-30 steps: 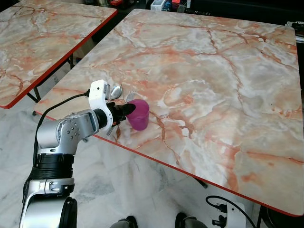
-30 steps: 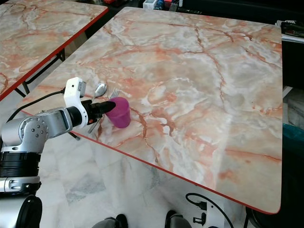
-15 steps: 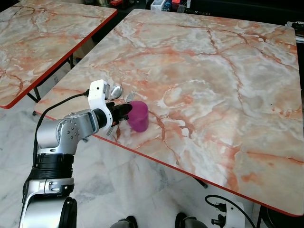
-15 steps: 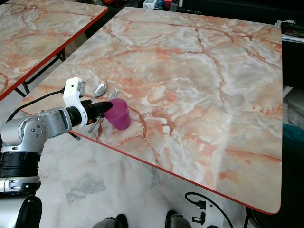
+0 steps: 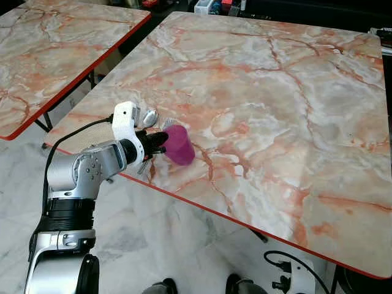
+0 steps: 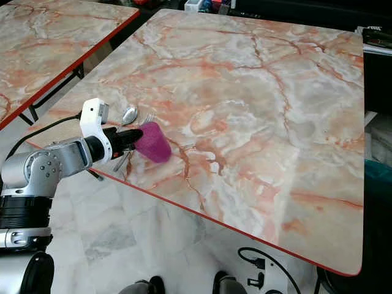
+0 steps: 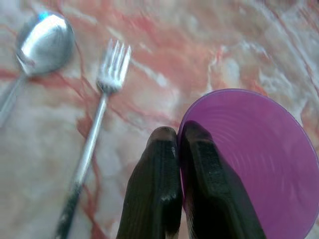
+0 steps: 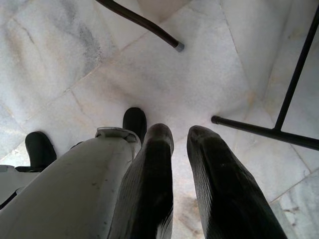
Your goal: Setting the table
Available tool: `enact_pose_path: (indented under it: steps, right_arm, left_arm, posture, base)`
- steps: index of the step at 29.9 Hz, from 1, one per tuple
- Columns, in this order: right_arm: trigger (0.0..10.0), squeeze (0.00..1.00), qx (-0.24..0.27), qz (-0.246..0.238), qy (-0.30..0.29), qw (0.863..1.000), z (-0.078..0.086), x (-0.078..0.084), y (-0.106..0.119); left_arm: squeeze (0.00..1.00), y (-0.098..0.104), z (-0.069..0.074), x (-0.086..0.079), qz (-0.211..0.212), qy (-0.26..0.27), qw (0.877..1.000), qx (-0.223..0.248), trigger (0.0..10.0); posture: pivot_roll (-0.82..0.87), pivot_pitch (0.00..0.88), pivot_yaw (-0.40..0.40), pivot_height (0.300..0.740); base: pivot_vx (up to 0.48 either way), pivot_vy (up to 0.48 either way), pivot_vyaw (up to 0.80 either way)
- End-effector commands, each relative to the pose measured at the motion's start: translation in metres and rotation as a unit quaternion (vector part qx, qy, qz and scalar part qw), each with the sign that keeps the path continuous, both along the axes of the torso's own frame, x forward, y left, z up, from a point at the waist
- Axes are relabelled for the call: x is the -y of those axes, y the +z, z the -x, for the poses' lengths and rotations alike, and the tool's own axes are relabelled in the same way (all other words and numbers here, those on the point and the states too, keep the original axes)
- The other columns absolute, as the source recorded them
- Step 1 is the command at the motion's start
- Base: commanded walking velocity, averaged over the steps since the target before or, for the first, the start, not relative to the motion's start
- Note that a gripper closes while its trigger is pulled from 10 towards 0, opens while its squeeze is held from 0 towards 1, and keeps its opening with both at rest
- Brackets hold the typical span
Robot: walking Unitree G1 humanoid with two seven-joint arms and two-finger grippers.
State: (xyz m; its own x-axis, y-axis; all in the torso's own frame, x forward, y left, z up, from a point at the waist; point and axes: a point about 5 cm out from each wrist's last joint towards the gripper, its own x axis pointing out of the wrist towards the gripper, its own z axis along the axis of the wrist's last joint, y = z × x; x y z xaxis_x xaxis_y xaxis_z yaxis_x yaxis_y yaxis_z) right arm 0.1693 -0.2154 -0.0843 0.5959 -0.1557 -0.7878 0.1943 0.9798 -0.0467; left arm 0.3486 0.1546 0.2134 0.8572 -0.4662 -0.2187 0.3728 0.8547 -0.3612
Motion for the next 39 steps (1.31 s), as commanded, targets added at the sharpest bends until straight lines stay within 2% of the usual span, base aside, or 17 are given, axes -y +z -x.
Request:
enact_pose_path:
  steps: [1, 2, 3, 4, 5, 7, 10, 11, 14, 16, 17, 18, 20, 28, 30, 34, 39]
  right_arm:
    - [10.0, 0.0, -0.015, -0.007, 0.004, 1.0, 0.006, -0.007, -0.004]
    - [10.0, 0.0, -0.014, -0.008, 0.004, 1.0, 0.006, -0.008, -0.004]
    - [10.0, 0.0, -0.014, -0.009, 0.004, 1.0, 0.006, -0.009, -0.004]
    - [10.0, 0.0, -0.013, -0.01, 0.004, 1.0, 0.005, -0.009, -0.004]
    - [10.0, 0.0, -0.013, -0.01, 0.004, 1.0, 0.005, -0.01, -0.004]
    - [10.0, 0.0, -0.013, -0.011, 0.005, 1.0, 0.005, -0.01, -0.004]
    - [10.0, 0.0, -0.012, -0.013, 0.001, 1.0, 0.004, -0.011, -0.004]
    - [10.0, 0.0, -0.013, -0.012, 0.002, 1.0, 0.004, -0.011, -0.004]
    - [10.0, 0.0, -0.014, -0.011, 0.002, 1.0, 0.004, -0.011, -0.004]
    - [10.0, 0.0, -0.015, -0.011, 0.002, 1.0, 0.005, -0.011, -0.005]
    - [10.0, 0.0, -0.015, -0.011, 0.001, 1.0, 0.005, -0.011, -0.005]
    - [10.0, 0.0, -0.015, -0.011, 0.001, 1.0, 0.005, -0.011, -0.005]
    - [10.0, 0.0, -0.017, -0.009, 0.003, 1.0, 0.005, -0.011, -0.005]
    - [10.0, 0.0, -0.025, -0.016, -0.009, 1.0, 0.007, -0.012, -0.006]
    - [10.0, 0.0, -0.021, -0.018, -0.009, 1.0, 0.008, -0.013, -0.006]
    - [10.0, 0.0, -0.022, -0.015, -0.005, 1.0, 0.008, -0.013, -0.007]
    - [10.0, 0.0, -0.022, -0.016, -0.002, 1.0, 0.008, -0.014, -0.007]
  left_arm:
    - [0.0, 0.005, -0.002, -0.01, 0.019, 0.031, 0.999, 0.026, 0.0]
    - [0.0, 0.01, -0.003, -0.011, 0.032, 0.036, 0.998, 0.044, 0.0]
    - [0.0, 0.016, -0.004, -0.011, 0.048, 0.042, 0.996, 0.07, 2.2]
    - [0.0, 0.025, -0.005, -0.014, 0.056, 0.065, 0.989, 0.12, 9.4]
    - [0.0, 0.028, -0.006, -0.015, 0.046, 0.079, 0.986, 0.138, 10.0]
    - [0.0, 0.028, -0.006, -0.016, 0.038, 0.087, 0.984, 0.147, 10.0]
    - [0.0, 0.028, -0.006, -0.011, -0.023, 0.099, 0.977, 0.186, 10.0]
    - [0.0, 0.028, -0.007, -0.011, -0.04, 0.119, 0.97, 0.209, 10.0]
    - [0.0, 0.029, -0.007, -0.014, -0.044, 0.142, 0.963, 0.226, 10.0]
    - [0.0, 0.031, -0.007, -0.017, -0.072, 0.16, 0.953, 0.246, 10.0]
    - [0.0, 0.032, -0.007, -0.02, -0.095, 0.18, 0.942, 0.268, 10.0]
    - [0.0, 0.032, -0.007, -0.02, -0.095, 0.18, 0.942, 0.268, 10.0]
    - [0.0, 0.032, -0.007, -0.02, -0.147, 0.194, 0.924, 0.293, 10.0]
    - [0.0, 0.032, -0.008, -0.023, -0.136, 0.219, 0.914, 0.312, 10.0]
    - [0.0, 0.034, -0.009, -0.024, -0.138, 0.221, 0.913, 0.315, 10.0]
    - [0.0, 0.035, -0.01, -0.025, -0.153, 0.227, 0.905, 0.327, 10.0]
    - [0.0, 0.037, -0.01, -0.027, -0.152, 0.234, 0.901, 0.333, 10.0]
  posture:
    - [-0.03, 0.18, 0.057, 0.74]
    - [-0.03, 0.18, 0.057, 0.74]
    - [-0.03, 0.18, 0.057, 0.74]
    - [-0.03, 0.173, 0.053, 0.74]
    - [-0.03, 0.173, 0.053, 0.74]
    - [-0.03, 0.173, 0.053, 0.74]
    - [-0.04, 0.17, 0.041, 0.74]
    - [-0.04, 0.169, 0.039, 0.74]
    - [-0.04, 0.167, 0.036, 0.74]
    - [-0.04, 0.165, 0.032, 0.74]
    - [-0.04, 0.163, 0.028, 0.74]
    - [-0.04, 0.163, 0.028, 0.74]
    - [-0.04, 0.163, 0.028, 0.74]
    - [-0.04, 0.153, 0.024, 0.74]
    - [-0.04, 0.148, 0.025, 0.74]
    - [-0.04, 0.14, 0.025, 0.74]
    - [-0.04, 0.137, 0.025, 0.74]
  base:
    - [0.0, 0.0, 0.0]
    - [0.0, 0.0, 0.0]
    - [0.0, 0.0, 0.0]
    - [0.0, 0.0, 0.0]
    - [0.0, 0.0, 0.0]
    - [0.0, 0.0, 0.0]
    - [0.0, 0.0, 0.0]
    - [0.0, 0.0, 0.0]
    - [0.0, 0.0, 0.0]
    - [0.0, 0.0, 0.0]
    - [0.0, 0.0, 0.0]
    - [0.0, 0.0, 0.0]
    - [0.0, 0.219, 0.0]
    - [0.0, 0.475, -0.2]
    - [0.0, 0.48, -0.78]
    - [0.0, 0.48, 0.0]
    - [0.0, 0.48, 0.0]
